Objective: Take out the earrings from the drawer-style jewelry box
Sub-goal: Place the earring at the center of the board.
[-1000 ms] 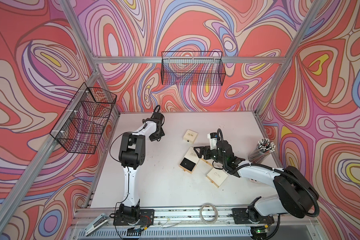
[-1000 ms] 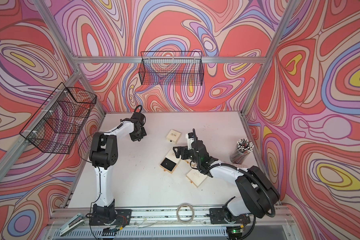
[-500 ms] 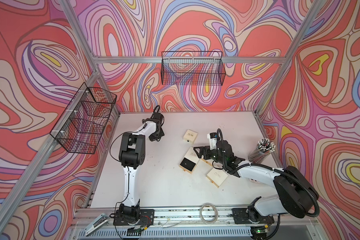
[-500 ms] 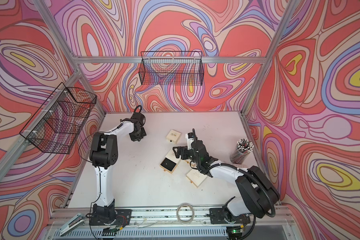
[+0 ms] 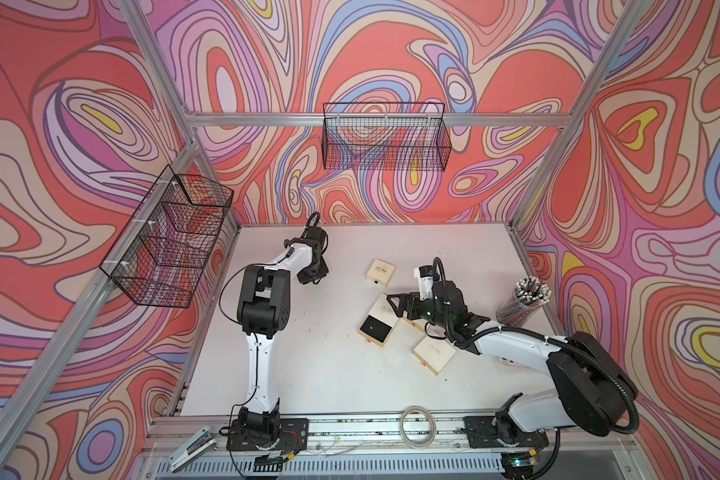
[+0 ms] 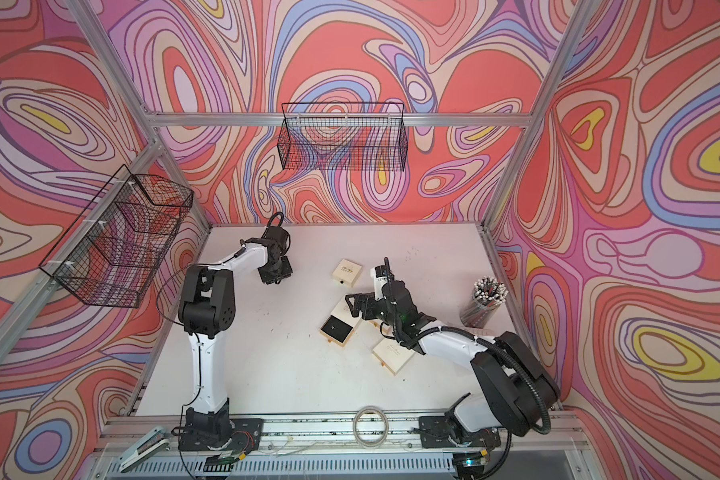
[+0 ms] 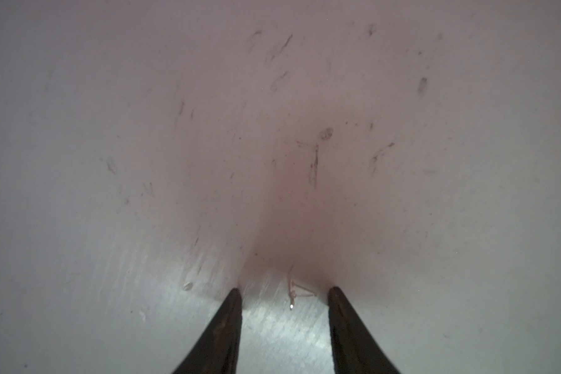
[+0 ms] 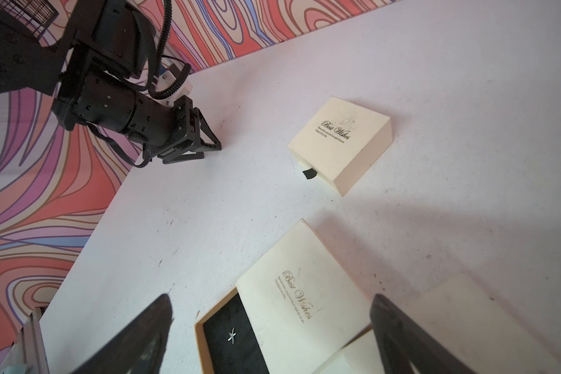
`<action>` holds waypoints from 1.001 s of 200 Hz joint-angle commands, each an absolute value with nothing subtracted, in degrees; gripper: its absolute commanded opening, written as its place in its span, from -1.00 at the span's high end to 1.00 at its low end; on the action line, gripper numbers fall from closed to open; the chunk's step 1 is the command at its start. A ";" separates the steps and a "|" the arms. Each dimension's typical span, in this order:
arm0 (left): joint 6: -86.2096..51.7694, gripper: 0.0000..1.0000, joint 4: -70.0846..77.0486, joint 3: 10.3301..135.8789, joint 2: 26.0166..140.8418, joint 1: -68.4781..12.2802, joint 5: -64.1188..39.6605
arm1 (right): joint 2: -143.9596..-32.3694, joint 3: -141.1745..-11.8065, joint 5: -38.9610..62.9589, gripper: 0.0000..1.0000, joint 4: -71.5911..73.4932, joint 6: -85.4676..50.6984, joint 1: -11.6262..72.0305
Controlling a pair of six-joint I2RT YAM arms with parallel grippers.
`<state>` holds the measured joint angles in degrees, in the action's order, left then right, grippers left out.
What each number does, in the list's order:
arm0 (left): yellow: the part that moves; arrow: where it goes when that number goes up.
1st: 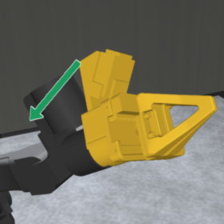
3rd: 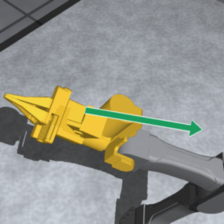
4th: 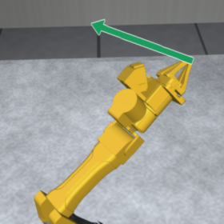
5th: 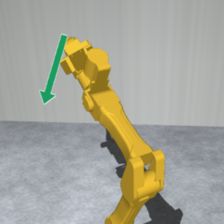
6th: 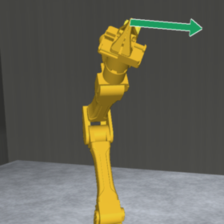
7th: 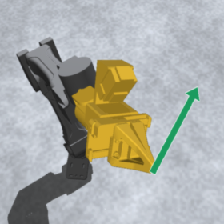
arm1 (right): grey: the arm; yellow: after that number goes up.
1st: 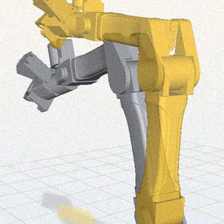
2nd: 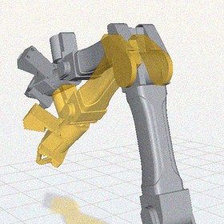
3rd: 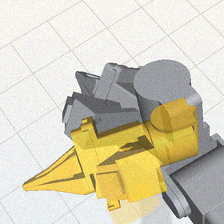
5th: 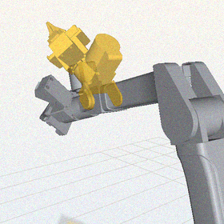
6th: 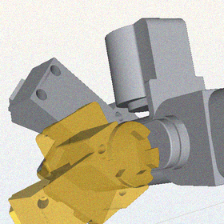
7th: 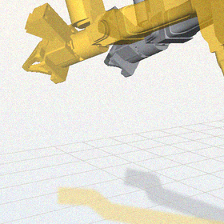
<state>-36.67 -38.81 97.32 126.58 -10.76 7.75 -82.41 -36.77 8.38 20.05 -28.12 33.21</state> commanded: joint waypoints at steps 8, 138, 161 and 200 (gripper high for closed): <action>-37.05 -0.24 -38.49 95.82 122.53 -10.28 8.55 | -82.78 -38.24 7.49 -0.96 19.95 -27.42 33.67; -41.27 0.11 -38.19 73.33 85.72 -26.03 7.17 | -79.46 -37.17 3.38 -0.95 18.86 -27.99 33.70; -40.22 0.12 -41.33 72.05 83.68 -34.57 7.31 | -78.24 -36.49 1.49 -0.94 18.87 -28.57 33.66; -42.09 0.19 -36.28 66.70 85.16 -42.37 -6.21 | -76.53 -36.27 -0.79 -0.90 17.61 -28.04 33.66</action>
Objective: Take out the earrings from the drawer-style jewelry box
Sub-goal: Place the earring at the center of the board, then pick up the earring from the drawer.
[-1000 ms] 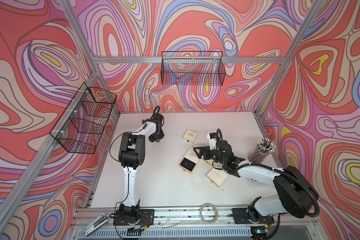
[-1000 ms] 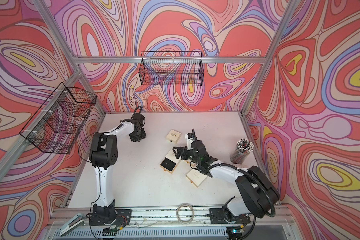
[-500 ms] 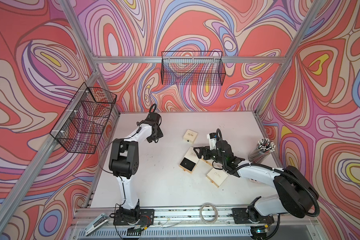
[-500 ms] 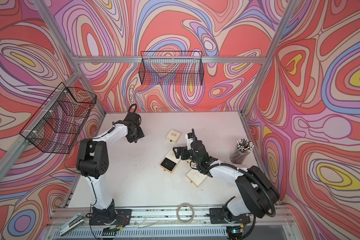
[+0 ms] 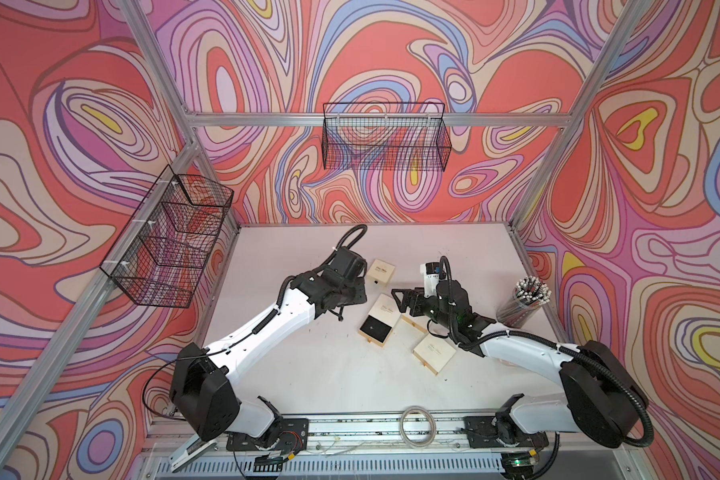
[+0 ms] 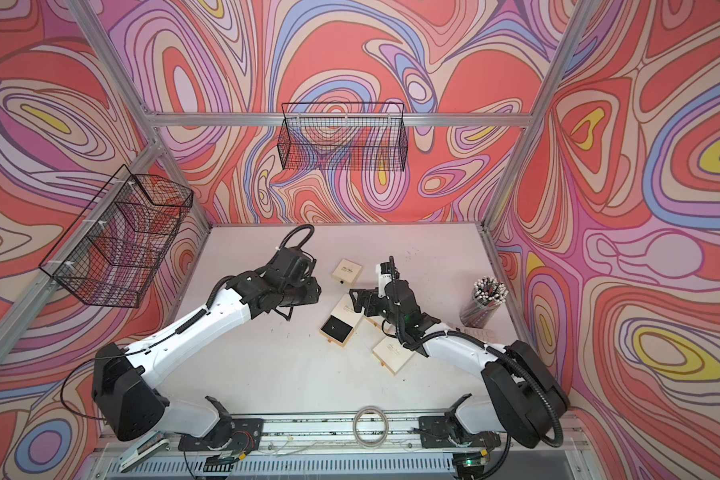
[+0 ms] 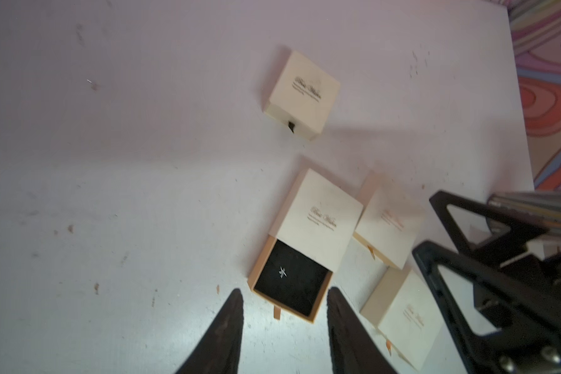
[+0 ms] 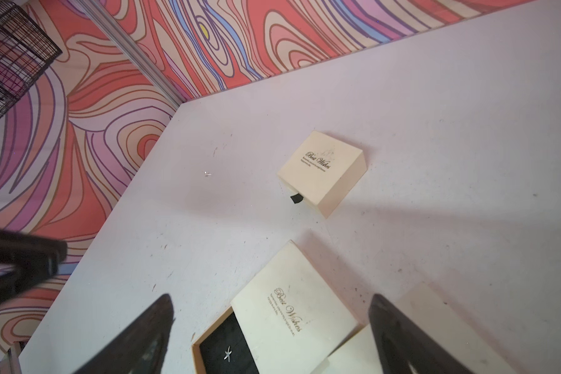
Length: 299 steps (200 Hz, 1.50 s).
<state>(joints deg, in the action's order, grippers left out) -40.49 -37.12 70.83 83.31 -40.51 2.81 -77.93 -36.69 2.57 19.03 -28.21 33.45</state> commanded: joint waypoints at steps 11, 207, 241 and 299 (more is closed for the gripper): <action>-43.32 0.21 -33.11 64.39 85.72 -42.60 -9.24 | -77.13 -36.69 -1.61 -0.86 16.80 -27.96 33.66; -43.74 0.40 -20.82 57.95 96.98 -35.00 -22.66 | -96.29 -41.99 11.11 0.57 21.58 -31.37 33.84; -42.91 0.36 -20.90 58.43 98.29 -34.59 -23.62 | -97.54 -42.88 11.94 0.68 21.10 -31.44 34.06; -41.44 0.34 -21.33 59.84 101.02 -34.55 -23.98 | -97.86 -43.32 12.21 0.82 20.41 -31.29 34.12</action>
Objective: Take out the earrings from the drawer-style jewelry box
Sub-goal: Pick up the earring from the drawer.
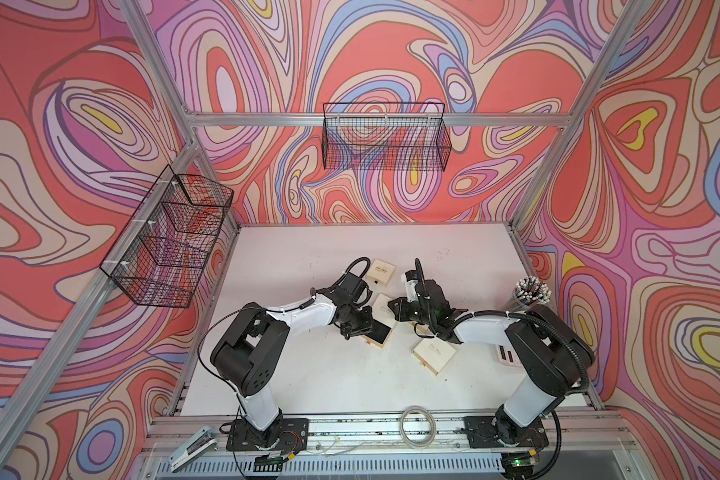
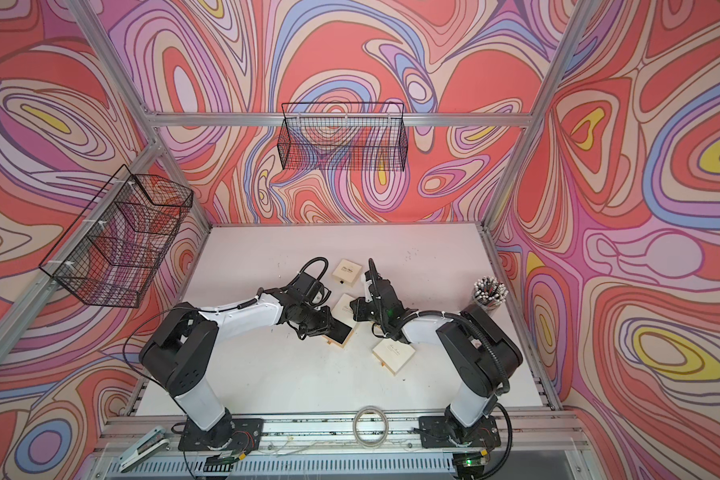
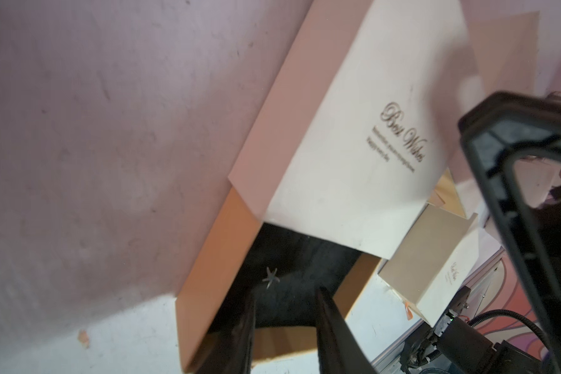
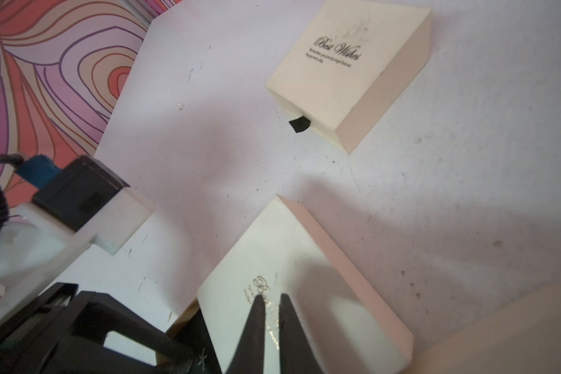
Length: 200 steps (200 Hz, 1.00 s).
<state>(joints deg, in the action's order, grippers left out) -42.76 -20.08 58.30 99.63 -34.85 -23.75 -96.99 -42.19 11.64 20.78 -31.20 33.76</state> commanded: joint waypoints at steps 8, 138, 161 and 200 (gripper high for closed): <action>-41.40 0.34 -21.40 59.98 101.30 -34.54 -23.83 | -97.91 -43.33 12.14 0.83 20.39 -31.29 34.11; -44.98 0.31 -12.23 57.41 101.89 -34.49 -28.09 | -97.91 -43.68 12.22 0.88 19.63 -31.02 34.20; -45.69 0.30 -10.99 57.12 101.91 -34.45 -28.69 | -98.00 -43.77 12.22 0.88 19.51 -30.90 34.19; -46.57 0.30 -9.03 56.38 101.95 -34.38 -29.15 | -98.00 -43.89 12.30 0.89 19.42 -30.85 34.19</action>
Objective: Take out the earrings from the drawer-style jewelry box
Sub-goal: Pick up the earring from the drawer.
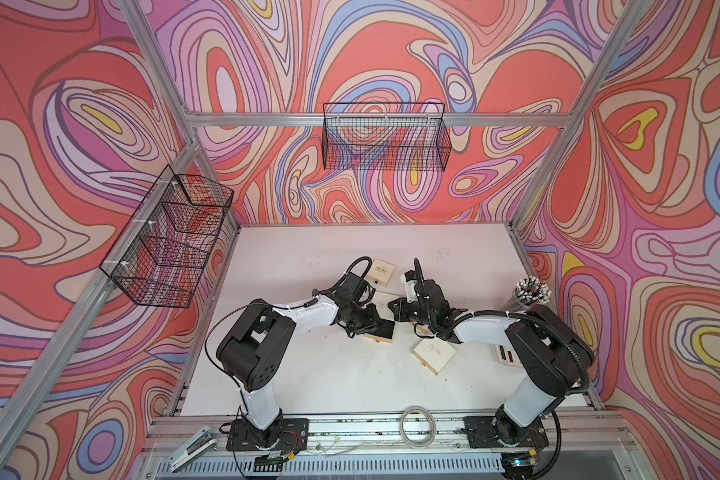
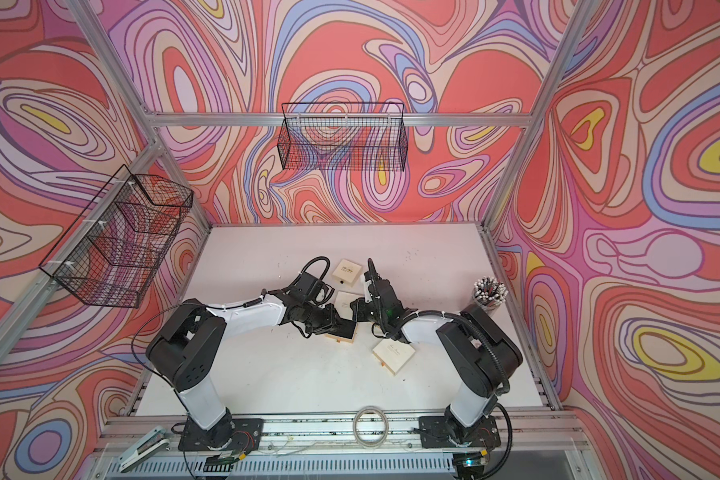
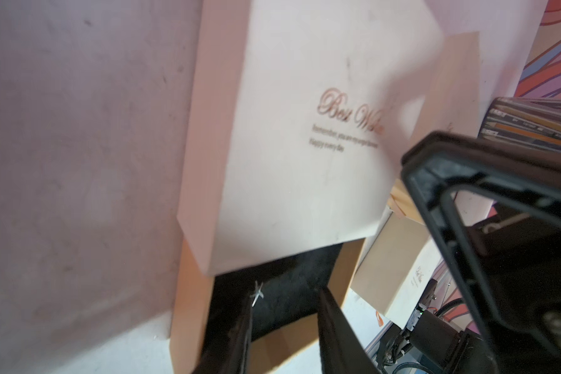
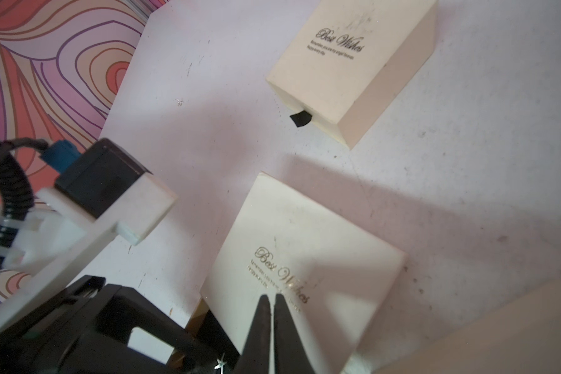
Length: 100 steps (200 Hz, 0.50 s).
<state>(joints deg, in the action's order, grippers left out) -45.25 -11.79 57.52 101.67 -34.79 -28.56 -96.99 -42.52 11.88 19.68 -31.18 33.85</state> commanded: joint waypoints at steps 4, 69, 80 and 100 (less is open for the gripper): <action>-46.72 0.30 -8.82 56.34 101.95 -34.37 -29.24 | -98.00 -43.88 12.35 0.90 19.42 -30.81 34.19; -46.86 0.45 -10.46 56.66 102.30 -34.36 -27.80 | -98.00 -43.98 12.39 0.94 19.16 -30.68 34.19; -46.78 0.49 -11.26 56.78 102.37 -34.39 -27.17 | -97.94 -44.03 12.39 0.94 19.16 -30.68 34.19; -46.67 0.55 -12.30 56.91 102.47 -34.35 -26.27 | -98.04 -44.03 12.31 0.95 19.05 -30.67 34.19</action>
